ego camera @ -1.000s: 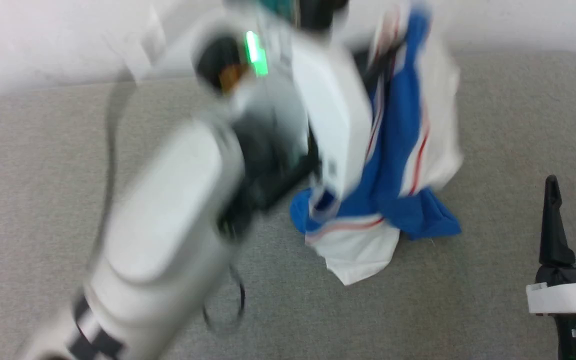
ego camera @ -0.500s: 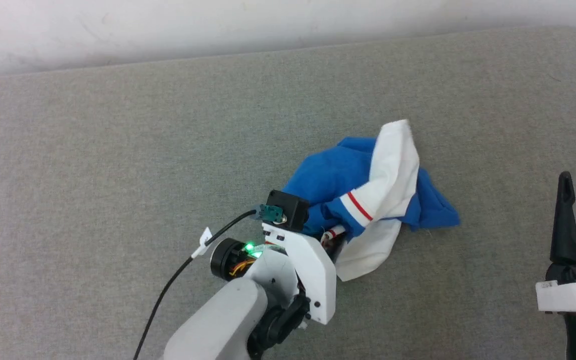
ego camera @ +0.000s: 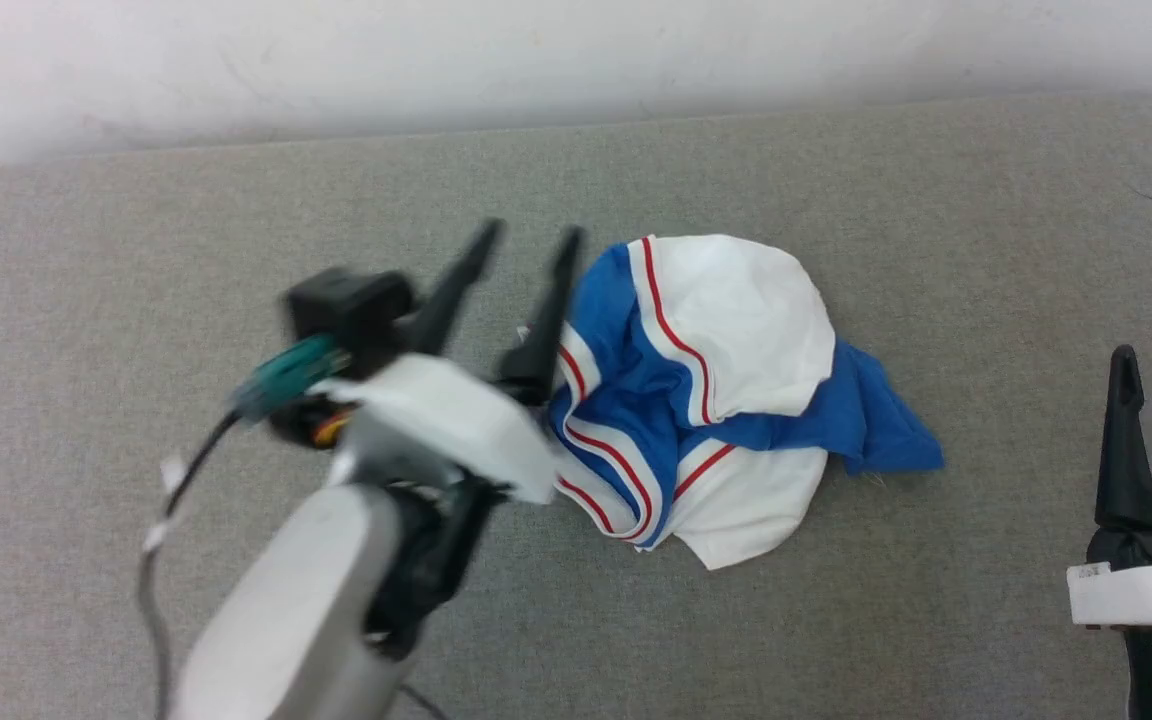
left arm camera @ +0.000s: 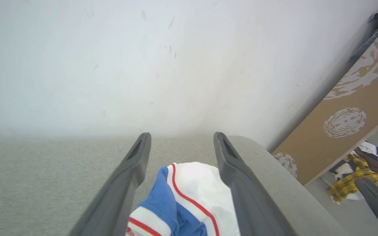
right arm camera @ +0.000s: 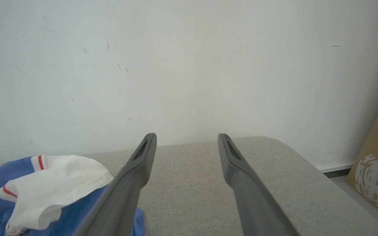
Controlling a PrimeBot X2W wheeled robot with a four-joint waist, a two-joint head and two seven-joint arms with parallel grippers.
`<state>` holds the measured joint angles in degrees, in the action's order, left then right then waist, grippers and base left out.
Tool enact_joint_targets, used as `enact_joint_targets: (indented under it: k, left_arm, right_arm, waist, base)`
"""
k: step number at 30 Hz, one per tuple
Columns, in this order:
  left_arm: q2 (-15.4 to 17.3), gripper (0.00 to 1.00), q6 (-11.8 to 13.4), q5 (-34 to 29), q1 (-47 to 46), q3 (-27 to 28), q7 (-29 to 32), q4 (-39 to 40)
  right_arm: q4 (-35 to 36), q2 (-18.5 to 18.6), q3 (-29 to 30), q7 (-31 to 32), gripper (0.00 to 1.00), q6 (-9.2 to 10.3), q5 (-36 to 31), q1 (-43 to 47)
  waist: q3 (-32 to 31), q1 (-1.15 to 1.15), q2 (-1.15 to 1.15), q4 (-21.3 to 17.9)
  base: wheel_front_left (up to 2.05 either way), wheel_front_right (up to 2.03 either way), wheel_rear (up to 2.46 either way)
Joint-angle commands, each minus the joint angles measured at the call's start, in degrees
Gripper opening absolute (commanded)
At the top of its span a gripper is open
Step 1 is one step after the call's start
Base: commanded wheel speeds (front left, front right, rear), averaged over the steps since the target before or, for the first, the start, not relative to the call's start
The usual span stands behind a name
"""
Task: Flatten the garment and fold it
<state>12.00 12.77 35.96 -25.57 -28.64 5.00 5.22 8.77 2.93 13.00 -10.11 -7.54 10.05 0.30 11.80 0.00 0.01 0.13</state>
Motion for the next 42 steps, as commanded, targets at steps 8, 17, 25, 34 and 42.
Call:
enact_joint_targets:
  k: [8, 17, 25, 34, 42]
  left_arm:
    - [8.32, 1.00, 4.32, -5.73, 15.50, 7.01, -13.03, 9.58]
    - [9.56, 1.00, 7.37, -9.31, 32.03, 11.01, -19.67, 10.73]
    - [7.17, 1.00, 5.28, -10.43, 31.23, 11.67, -19.97, 10.67]
    - [4.86, 1.00, 3.13, -11.50, 28.65, 11.60, -19.99, 9.86]
    - [1.94, 1.00, 0.42, -12.44, 26.66, 11.22, -20.00, 7.61]
  right_arm:
    - [0.18, -0.05, -0.19, 0.11, 1.00, 0.05, 0.33, 1.70]
    - [-0.60, -0.05, -1.48, -0.05, 1.00, 0.05, 0.72, 3.62]
    - [1.01, -0.05, -2.89, 2.28, 1.00, 0.05, -1.56, 1.23]
    - [3.12, -0.05, -8.48, 20.34, 1.00, 0.05, -2.19, -10.15]
    - [-1.73, 4.49, -12.64, 42.04, 1.00, 0.05, -1.56, -17.89]
  waist:
    - [-0.51, 0.00, -0.01, 0.72]
    - [-0.67, 0.00, -0.01, 1.63]
    - [0.06, 0.00, -0.01, 3.59]
    - [4.40, 0.00, -0.01, 5.75]
    - [7.40, 0.00, -0.01, 8.28]
  base:
    - [0.00, 0.00, 0.00]
    - [0.00, 0.00, 0.00]
    - [0.00, 0.00, 0.00]
    - [0.00, 0.00, 0.00]
    - [0.00, 0.00, 0.00]
